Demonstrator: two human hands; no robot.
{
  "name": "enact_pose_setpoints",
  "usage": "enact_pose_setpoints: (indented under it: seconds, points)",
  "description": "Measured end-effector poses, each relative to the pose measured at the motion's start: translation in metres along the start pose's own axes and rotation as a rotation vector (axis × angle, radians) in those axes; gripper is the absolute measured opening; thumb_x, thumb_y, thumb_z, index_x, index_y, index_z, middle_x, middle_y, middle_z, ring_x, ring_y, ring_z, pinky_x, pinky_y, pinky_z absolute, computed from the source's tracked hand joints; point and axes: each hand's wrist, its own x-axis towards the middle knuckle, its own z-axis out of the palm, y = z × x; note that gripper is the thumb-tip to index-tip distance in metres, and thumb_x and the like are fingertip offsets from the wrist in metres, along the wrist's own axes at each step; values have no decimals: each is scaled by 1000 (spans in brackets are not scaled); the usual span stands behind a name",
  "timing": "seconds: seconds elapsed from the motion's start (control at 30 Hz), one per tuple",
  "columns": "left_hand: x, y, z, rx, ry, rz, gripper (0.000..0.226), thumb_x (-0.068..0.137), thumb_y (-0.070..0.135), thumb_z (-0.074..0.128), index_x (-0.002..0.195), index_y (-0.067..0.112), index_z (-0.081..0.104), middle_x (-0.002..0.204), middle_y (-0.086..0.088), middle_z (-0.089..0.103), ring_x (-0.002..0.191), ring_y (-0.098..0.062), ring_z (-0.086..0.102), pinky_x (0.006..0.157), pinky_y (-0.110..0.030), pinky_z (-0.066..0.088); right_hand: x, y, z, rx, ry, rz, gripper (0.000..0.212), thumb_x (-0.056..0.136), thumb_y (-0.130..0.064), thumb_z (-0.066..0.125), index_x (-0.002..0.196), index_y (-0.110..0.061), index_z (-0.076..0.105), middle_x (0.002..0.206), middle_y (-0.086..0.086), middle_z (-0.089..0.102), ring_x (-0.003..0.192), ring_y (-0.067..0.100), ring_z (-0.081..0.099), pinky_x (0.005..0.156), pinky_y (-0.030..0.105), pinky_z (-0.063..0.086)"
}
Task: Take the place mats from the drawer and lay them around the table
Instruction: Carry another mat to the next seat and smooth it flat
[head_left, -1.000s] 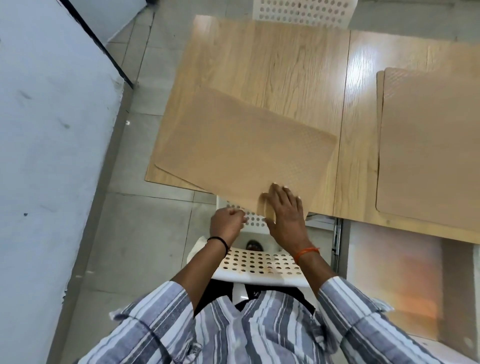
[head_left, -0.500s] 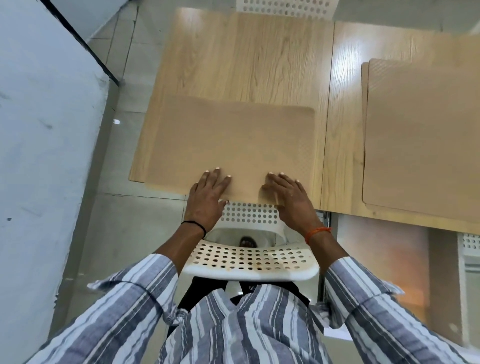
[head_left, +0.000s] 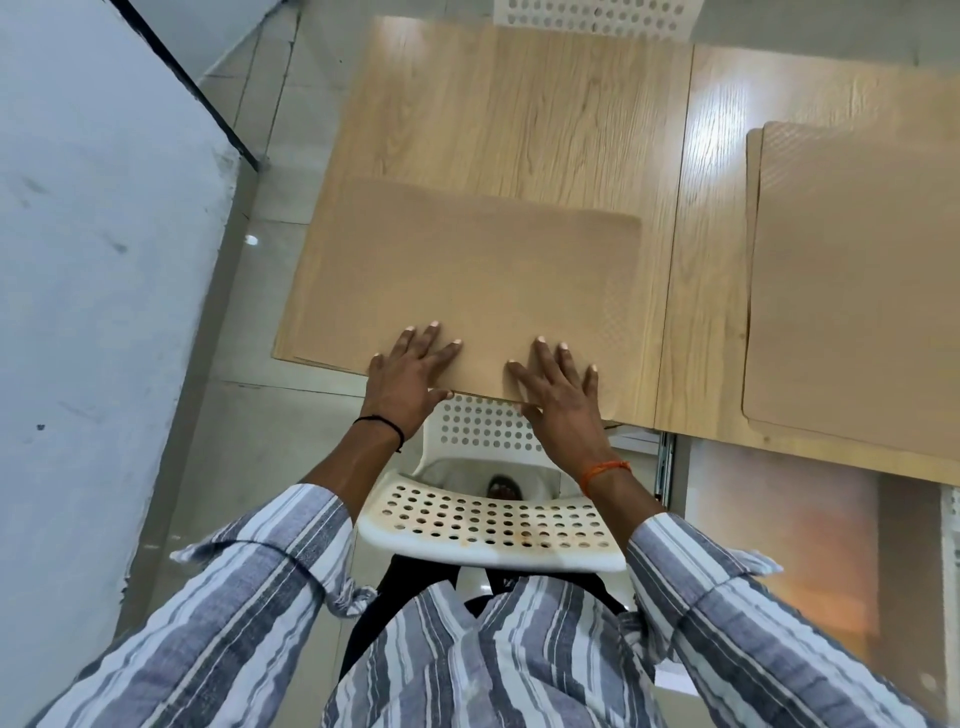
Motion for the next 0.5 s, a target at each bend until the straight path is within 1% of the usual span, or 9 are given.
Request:
enact_pose_setpoints:
  seconds: [0.1, 0.17, 0.33, 0.4, 0.5]
  points:
    - [3, -4, -3, -10, -22, -8, 73, 88, 40, 64, 149, 45, 24, 163, 13, 6, 150, -20, 5, 114, -55, 23, 5, -8, -3, -27, -31, 5, 59, 101, -30, 47, 154, -38, 21, 165, 1, -11, 151, 29, -14, 119, 61, -5]
    - [5, -7, -5, -25, -35, -16, 76, 86, 41, 66, 149, 46, 24, 163, 14, 5, 150, -19, 4, 115, -55, 22, 8, -13, -4, -57, -46, 9, 59, 103, -29, 43, 154, -39, 17, 165, 2, -14, 151, 31, -16, 118, 63, -5]
    - [11, -12, -10, -36, -64, -21, 80, 82, 45, 70, 148, 46, 25, 163, 14, 5, 150, -18, 4, 114, -56, 24, 14, -18, -1, -81, -49, 20, 60, 104, -27, 41, 155, -42, 13, 164, 2, -17, 150, 32, -18, 117, 65, -4]
    - [12, -13, -10, -39, -72, -23, 79, 82, 46, 69, 148, 45, 25, 163, 13, 5, 150, -18, 4, 114, -56, 23, 15, -19, -1, -87, -59, 19, 60, 104, -28, 41, 154, -43, 12, 164, 2, -18, 150, 32, -19, 117, 66, -3]
    - [12, -14, -8, -58, -57, -23, 69, 88, 47, 61, 148, 45, 26, 163, 12, 6, 151, -19, 4, 114, -57, 22, 17, -19, -4, -89, -76, 15, 59, 103, -29, 41, 154, -43, 14, 164, 1, -18, 150, 32, -18, 117, 66, -4]
